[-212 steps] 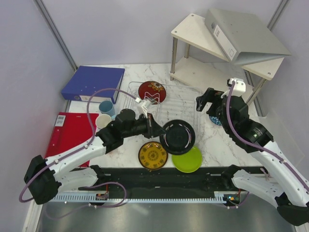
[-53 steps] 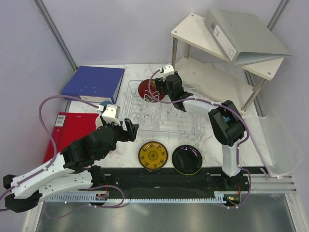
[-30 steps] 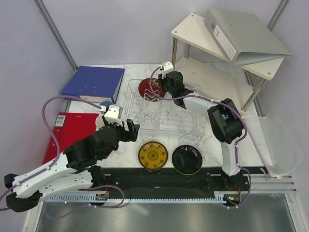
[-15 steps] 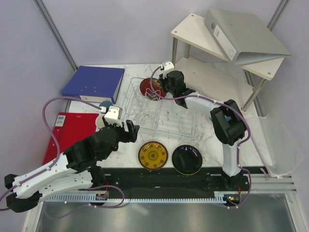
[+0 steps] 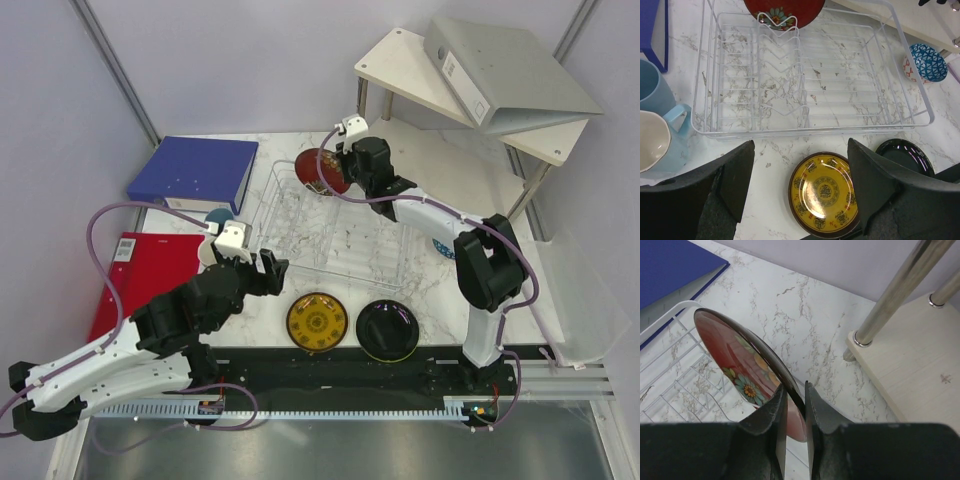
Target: Unload the mixed dishes from the dish rack
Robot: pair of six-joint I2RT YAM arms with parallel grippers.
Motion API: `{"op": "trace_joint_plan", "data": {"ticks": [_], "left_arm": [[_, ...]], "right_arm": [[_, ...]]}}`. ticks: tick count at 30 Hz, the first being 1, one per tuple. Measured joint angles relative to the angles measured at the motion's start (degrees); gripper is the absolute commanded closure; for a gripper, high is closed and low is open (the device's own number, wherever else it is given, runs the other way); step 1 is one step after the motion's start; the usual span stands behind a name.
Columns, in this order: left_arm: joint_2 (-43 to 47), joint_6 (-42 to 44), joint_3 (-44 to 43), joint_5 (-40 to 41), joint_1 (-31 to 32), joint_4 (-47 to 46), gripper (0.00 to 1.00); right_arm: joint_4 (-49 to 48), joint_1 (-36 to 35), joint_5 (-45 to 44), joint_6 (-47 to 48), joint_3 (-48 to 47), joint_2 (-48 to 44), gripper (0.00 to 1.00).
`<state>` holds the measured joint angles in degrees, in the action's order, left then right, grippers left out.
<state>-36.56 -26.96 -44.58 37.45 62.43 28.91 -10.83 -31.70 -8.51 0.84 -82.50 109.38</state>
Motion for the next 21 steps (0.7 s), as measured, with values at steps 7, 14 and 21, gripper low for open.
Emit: {"op": "trace_joint_plan", "data": {"ticks": [7,14,21], "left_arm": [[-0.9,0.0,0.2,0.2,0.0,-0.3,0.19],[-0.9,0.0,0.3,1.7,0.0,-0.9,0.19],[-1.1,0.0,0.7,2.7,0.0,-3.8,0.2]], "right_arm": [[2.9,0.1,-2.6,-1.8,0.0,-5.3,1.0],[8.4,0.1,-4.2,-9.4,0.2,-15.5,1.0],[9.2,0.1,-2.7,-16.0,4.7,-26.5,1.0]]}}
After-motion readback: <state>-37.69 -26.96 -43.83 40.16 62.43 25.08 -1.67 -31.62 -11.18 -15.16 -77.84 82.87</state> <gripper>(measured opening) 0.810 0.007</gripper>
